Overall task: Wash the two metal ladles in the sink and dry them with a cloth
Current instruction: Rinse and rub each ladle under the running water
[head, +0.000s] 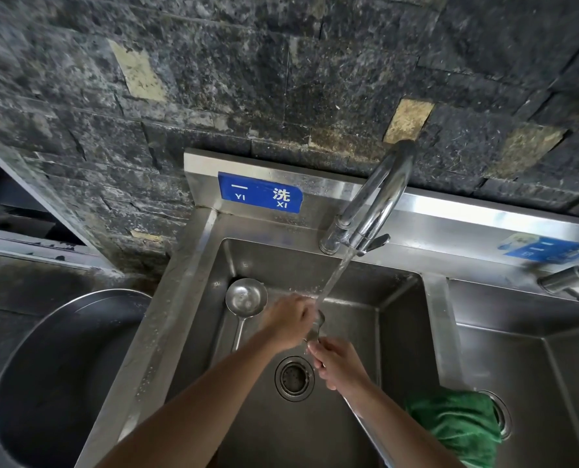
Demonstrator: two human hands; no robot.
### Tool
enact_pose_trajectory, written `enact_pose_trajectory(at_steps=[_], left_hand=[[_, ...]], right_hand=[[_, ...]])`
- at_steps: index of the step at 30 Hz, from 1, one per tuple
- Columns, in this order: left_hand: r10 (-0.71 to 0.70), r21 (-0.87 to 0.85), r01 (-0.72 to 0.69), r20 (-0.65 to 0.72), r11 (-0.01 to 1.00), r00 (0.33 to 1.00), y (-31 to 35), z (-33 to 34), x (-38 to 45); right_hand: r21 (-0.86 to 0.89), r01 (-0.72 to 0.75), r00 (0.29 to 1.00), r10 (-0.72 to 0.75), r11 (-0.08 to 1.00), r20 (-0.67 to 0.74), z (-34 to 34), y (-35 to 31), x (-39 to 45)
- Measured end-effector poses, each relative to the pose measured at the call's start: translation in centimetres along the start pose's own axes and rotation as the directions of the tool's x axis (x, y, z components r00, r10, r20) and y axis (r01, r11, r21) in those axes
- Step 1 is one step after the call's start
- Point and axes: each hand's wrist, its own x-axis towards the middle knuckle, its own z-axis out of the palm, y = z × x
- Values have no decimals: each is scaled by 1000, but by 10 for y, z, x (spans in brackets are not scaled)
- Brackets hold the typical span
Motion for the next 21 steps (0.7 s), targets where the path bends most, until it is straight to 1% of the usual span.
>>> enact_pose_trajectory(at_steps=[2, 3, 4, 5, 6, 7, 9, 11, 13, 14, 15, 16, 17, 18, 19, 20, 21], left_hand=[[95, 124, -94, -2, 988, 995, 9, 9, -3], [97, 75, -99, 21, 992, 995, 7, 9, -1], [71, -26, -70, 64, 997, 995, 4, 5, 2], [22, -122, -7, 121, 992, 992, 1, 0, 4], [-15, -176, 40, 142, 984, 990, -2, -3, 7], [-57, -165, 77, 124, 983, 991, -5, -3, 9], [-118, -85, 119, 13, 989, 993, -2, 1, 4], [-88, -49, 82, -120, 995, 989, -4, 14, -1], [-62, -96, 42, -213, 995, 975, -12, 19, -7], [-83, -146, 49, -239, 988, 967, -17, 19, -8], [-150, -217, 95, -253, 972, 956, -20, 18, -11], [-235, -304, 151, -263, 941, 936, -23, 17, -14], [-360, -408, 242, -244, 881, 901, -24, 16, -18], [-489, -524, 341, -172, 780, 855, -22, 12, -24], [-576, -642, 408, -64, 649, 815, -22, 12, -28], [-599, -740, 429, 44, 518, 799, -17, 9, -32], [-590, -801, 426, 115, 420, 799, -17, 11, -34]], right_hand=[[18, -15, 1000, 15, 1000, -12, 1, -1, -1], [16, -22, 1000, 23, 1000, -18, 1, 0, -2], [6, -30, 999, 30, 1000, -24, 1, 1, -5], [-6, -35, 999, 35, 999, -25, 1, 3, -7], [-18, -31, 999, 31, 999, -18, 1, 5, -9], [-26, -26, 1000, 26, 999, -10, 1, 6, -10], [-29, -28, 1000, 28, 999, 6, 0, 3, -7], [-14, -42, 999, 42, 999, 27, 0, -2, 0], [10, -77, 997, 76, 997, 32, 3, -8, 8], [20, -96, 995, 95, 995, 24, 5, -11, 13], [17, -111, 994, 110, 994, 10, 6, -14, 17], [0, -121, 993, 121, 993, -5, 8, -16, 20], [-20, -128, 992, 127, 992, -19, 9, -19, 24], [-38, -134, 991, 133, 990, -29, 10, -20, 26], [-49, -144, 989, 143, 988, -32, 11, -21, 27], [-62, -154, 988, 152, 986, -28, 10, -22, 29], [-88, -168, 986, 167, 982, -16, 10, -22, 29]])
